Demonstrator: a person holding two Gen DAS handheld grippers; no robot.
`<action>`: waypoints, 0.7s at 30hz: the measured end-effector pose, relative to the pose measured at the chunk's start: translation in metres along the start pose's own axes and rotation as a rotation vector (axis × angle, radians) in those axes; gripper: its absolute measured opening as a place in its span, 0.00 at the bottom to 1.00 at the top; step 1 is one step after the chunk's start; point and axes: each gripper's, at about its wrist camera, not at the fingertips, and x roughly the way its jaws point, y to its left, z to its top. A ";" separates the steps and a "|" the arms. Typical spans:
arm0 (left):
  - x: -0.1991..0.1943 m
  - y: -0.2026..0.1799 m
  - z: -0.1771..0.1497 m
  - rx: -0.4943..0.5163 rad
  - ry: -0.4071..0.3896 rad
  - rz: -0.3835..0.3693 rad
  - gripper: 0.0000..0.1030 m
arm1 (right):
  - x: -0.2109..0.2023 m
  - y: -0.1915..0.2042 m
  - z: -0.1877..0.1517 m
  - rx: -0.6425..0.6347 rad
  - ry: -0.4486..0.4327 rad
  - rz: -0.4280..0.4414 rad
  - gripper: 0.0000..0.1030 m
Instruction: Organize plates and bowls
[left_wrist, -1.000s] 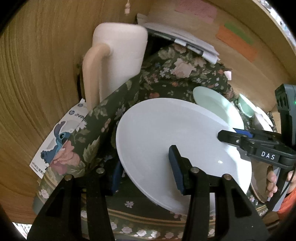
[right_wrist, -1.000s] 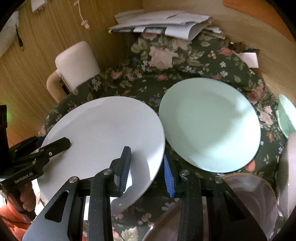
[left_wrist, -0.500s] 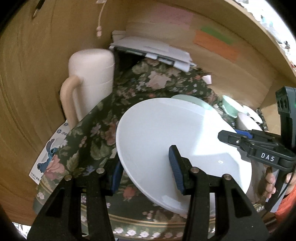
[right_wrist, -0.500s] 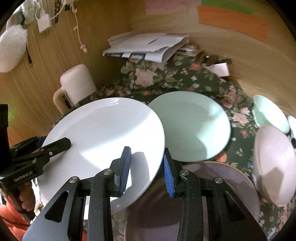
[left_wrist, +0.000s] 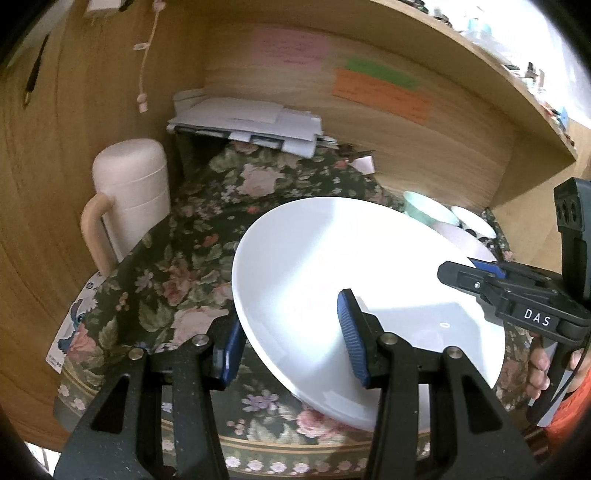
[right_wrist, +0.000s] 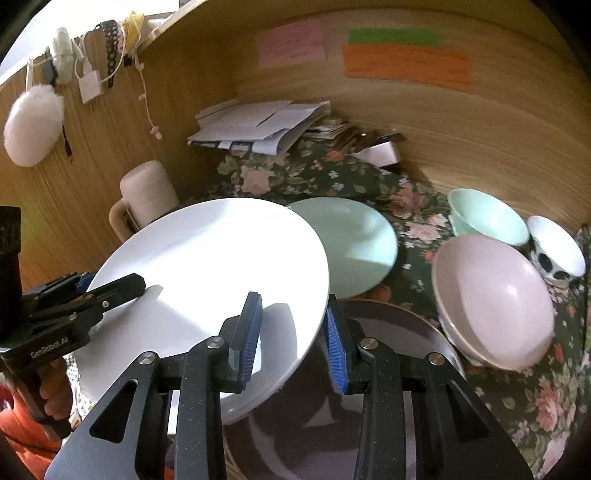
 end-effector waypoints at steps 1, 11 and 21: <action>0.000 -0.004 0.000 0.004 -0.001 -0.005 0.46 | -0.004 -0.003 -0.002 0.005 -0.006 -0.004 0.30; -0.003 -0.035 -0.002 0.047 -0.003 -0.051 0.46 | -0.032 -0.022 -0.018 0.046 -0.040 -0.041 0.30; -0.001 -0.062 -0.010 0.076 0.012 -0.091 0.46 | -0.051 -0.041 -0.037 0.087 -0.049 -0.069 0.30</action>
